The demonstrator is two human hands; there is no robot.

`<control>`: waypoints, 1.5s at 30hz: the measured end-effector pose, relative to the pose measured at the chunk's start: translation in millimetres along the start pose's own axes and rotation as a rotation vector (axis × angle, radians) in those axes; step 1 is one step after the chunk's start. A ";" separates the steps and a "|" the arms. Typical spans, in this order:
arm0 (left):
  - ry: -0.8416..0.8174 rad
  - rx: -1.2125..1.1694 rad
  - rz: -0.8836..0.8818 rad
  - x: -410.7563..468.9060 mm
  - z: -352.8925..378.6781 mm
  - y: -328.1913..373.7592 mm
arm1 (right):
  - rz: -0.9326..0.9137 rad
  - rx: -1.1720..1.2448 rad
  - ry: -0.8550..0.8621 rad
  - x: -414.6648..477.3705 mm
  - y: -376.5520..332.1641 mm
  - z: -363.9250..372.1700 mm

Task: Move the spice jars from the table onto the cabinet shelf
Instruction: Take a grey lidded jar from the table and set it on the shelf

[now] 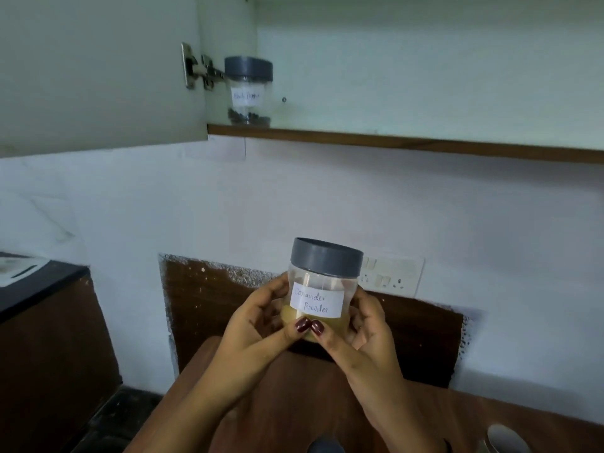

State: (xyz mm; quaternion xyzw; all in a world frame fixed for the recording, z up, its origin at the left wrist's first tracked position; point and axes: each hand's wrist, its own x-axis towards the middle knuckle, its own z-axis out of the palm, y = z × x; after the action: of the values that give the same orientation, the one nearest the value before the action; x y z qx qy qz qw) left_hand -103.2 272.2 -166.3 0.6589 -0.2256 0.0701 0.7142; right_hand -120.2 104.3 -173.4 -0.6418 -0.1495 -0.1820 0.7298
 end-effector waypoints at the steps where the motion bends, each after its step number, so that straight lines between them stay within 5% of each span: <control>1: 0.000 0.012 0.026 6.5 -2.2 6.0 | -0.023 -0.010 -0.018 7.8 -5.0 1.2; 16: 0.062 0.265 0.441 146.7 -28.0 102.7 | -0.316 -0.328 -0.063 156.5 -111.7 38.4; 31: 0.097 0.360 0.533 230.6 -36.0 117.6 | -0.290 -0.504 -0.051 234.2 -146.2 40.2; 45: 0.326 0.674 0.464 272.4 -40.2 90.9 | -0.220 -0.727 -0.032 289.4 -129.5 36.9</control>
State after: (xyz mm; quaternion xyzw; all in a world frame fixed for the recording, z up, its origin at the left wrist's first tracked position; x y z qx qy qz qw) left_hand 111.8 268.7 28.2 0.7674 -0.2163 0.4014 0.4508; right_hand 78.4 105.3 76.4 -0.8417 -0.1544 -0.2905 0.4282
